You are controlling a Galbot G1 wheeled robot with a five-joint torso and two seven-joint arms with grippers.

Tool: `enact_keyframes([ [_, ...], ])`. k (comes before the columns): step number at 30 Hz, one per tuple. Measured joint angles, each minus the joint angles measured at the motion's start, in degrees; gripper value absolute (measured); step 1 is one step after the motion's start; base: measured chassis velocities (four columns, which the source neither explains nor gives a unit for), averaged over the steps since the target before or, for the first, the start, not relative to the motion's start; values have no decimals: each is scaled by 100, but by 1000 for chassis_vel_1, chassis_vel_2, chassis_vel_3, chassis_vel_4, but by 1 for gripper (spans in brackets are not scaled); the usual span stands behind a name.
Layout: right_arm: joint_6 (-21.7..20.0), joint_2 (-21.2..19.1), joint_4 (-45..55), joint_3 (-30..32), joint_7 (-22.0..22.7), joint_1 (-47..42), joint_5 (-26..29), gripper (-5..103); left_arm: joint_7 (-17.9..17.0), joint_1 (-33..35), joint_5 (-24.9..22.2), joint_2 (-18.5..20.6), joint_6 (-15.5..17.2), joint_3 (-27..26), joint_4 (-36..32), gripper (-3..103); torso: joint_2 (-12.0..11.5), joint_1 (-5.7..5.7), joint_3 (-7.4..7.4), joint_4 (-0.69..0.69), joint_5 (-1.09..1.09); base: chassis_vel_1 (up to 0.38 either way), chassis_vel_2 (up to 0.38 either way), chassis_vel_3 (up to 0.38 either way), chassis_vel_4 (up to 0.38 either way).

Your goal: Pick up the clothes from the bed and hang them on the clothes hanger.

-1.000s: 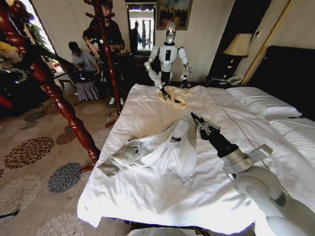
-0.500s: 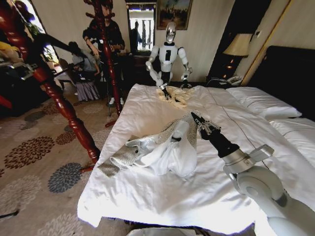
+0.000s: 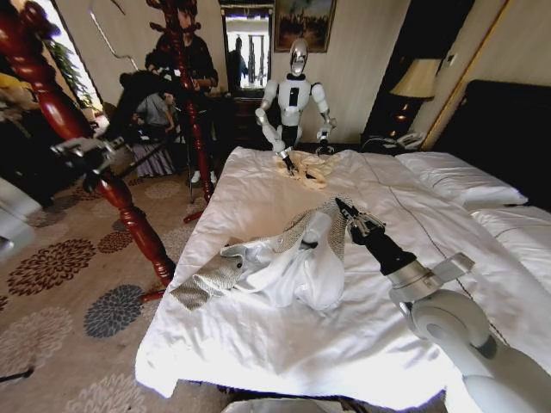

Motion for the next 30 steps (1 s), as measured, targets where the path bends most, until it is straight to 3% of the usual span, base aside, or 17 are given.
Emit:
enact_keyframes([
  [2,-146,-56,-8,21,245,58,4,2,980,48,185,-229,-46,300,-15,18,0,0,0,1,0,0,0,0,0],
  [3,-223,-74,-5,30,359,74,11,2,1214,52,265,-286,-53,412,-9,18,0,0,0,0,0,0,0,0,0],
  [4,-223,-74,-5,30,359,74,11,2,1214,52,265,-286,-53,412,-9,18,0,0,0,0,0,0,0,0,0],
  [6,-396,-120,21,43,626,89,17,2,1703,66,614,-424,-55,780,69,18,0,0,0,-1,1,0,0,0,0],
  [8,-424,-132,28,45,676,89,18,2,1833,71,756,-460,-57,888,106,18,0,0,0,-1,0,0,0,0,0],
  [11,-472,-150,84,72,1031,81,23,2,2686,182,1898,-721,-84,1468,340,18,0,0,1,0,-1,0,0,0,0],
  [12,-472,-150,84,72,1031,81,23,2,2686,182,1898,-721,-84,1468,340,18,0,0,1,0,-1,0,0,0,0],
  [14,-529,-98,136,73,1207,78,22,2,3181,224,2553,-881,-118,1633,454,18,0,0,0,0,-1,0,0,0,0],
  [16,-621,-53,163,56,1341,76,-3,2,3492,245,2847,-1005,-126,1698,523,18,0,0,0,0,-2,0,0,0,0],
  [20,-738,0,122,30,1586,76,-63,2,3856,273,3110,-1159,-163,1704,612,18,0,0,0,-1,0,0,0,0,0],
  [30,-767,-2,-51,45,1821,95,-97,2,4009,546,2883,-1449,-242,1454,229,18,-1,0,0,0,-1,0,0,0,0],
])
